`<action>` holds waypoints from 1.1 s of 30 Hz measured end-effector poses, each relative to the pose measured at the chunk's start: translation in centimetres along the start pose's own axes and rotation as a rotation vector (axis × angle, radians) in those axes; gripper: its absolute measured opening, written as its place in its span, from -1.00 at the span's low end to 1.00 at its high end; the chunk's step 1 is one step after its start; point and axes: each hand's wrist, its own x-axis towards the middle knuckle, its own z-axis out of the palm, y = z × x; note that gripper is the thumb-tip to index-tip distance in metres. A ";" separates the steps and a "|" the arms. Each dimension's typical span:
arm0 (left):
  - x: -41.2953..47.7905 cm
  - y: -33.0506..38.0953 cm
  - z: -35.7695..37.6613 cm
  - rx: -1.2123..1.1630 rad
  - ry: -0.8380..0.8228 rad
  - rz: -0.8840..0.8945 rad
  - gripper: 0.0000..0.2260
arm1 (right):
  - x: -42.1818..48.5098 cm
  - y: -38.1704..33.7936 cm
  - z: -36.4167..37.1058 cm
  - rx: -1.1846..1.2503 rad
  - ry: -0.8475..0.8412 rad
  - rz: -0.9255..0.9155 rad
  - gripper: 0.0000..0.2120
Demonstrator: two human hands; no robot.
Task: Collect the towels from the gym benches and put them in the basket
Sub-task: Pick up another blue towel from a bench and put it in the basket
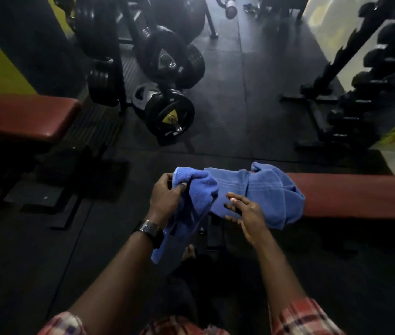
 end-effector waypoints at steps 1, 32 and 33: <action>1.6 0.0 1.0 -0.001 -0.006 -0.019 -0.91 | 1.9 -0.1 -0.5 -0.018 0.012 0.025 -0.79; 18.2 0.5 24.6 0.323 -0.078 -0.373 -0.71 | 30.6 -2.7 -21.3 -1.065 0.149 0.409 -0.46; 17.7 0.5 24.7 0.332 -0.086 -0.370 -0.73 | 30.3 -2.8 -21.3 -1.077 0.148 0.418 -0.50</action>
